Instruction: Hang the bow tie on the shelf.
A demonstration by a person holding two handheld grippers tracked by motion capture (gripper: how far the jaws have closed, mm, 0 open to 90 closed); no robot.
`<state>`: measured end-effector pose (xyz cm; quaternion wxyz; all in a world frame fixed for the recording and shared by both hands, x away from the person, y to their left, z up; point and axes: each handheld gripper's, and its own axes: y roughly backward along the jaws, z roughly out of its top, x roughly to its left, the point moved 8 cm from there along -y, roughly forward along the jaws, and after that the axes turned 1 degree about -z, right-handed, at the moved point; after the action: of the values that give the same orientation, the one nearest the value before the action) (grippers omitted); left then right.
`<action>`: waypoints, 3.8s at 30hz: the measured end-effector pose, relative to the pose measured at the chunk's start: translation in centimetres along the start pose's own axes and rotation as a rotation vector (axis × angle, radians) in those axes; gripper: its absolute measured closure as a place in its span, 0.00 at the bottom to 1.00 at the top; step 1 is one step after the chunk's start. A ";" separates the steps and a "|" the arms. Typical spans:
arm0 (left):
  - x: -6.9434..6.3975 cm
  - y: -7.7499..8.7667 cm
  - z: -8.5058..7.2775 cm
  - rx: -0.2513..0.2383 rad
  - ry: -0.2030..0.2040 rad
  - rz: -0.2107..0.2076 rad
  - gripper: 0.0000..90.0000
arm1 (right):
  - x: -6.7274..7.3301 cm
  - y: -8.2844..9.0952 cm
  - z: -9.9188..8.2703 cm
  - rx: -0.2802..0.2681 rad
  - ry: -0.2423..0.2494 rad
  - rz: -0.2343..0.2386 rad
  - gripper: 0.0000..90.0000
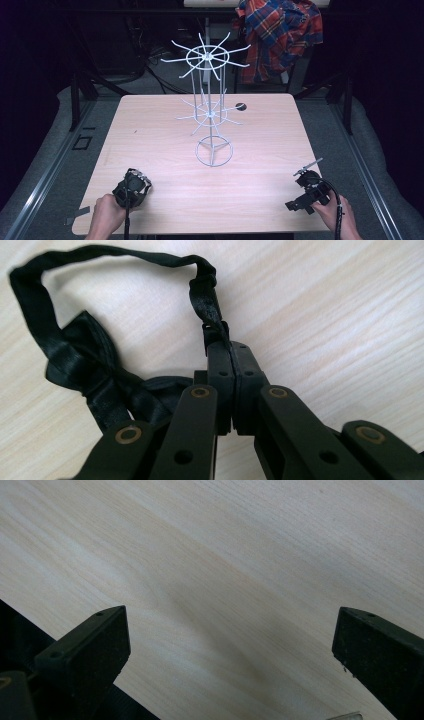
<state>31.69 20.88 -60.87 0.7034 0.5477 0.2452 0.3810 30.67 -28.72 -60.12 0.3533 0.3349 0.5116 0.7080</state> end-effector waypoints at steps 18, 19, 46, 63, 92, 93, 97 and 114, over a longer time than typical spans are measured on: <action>1.7 3.3 0.6 -0.226 0.088 -0.043 0.99 | -0.3 0.1 -0.1 0.016 0.012 -0.019 0.02; 1.8 3.4 0.6 -0.240 0.093 -0.041 0.99 | -0.3 0.1 -0.1 0.016 0.012 -0.019 0.02; 3.2 7.2 1.0 -0.454 0.165 -0.018 0.99 | -0.2 0.1 -0.1 0.014 0.004 -0.015 0.02; 3.0 8.6 1.7 -0.500 0.156 -0.025 0.99 | -0.3 0.1 -0.1 0.018 0.010 -0.019 0.02; 3.2 10.1 4.2 -0.570 0.154 -0.014 0.99 | -0.1 0.0 -0.2 0.023 -0.006 -0.015 0.02; 3.2 10.1 4.2 -0.570 0.154 -0.014 0.99 | -0.1 0.0 -0.2 0.023 -0.007 -0.014 0.02; 3.4 10.2 4.4 -0.578 0.162 -0.013 0.99 | -0.1 0.0 -0.2 0.023 -0.006 -0.015 0.02; 3.3 10.9 6.7 -0.614 0.156 -0.015 0.99 | -0.3 -0.1 -0.2 0.024 0.003 -0.016 0.02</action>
<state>35.87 20.79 -48.35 0.8177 0.2769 0.1759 0.4729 30.62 -29.03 -60.28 0.3541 0.3339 0.5234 0.6994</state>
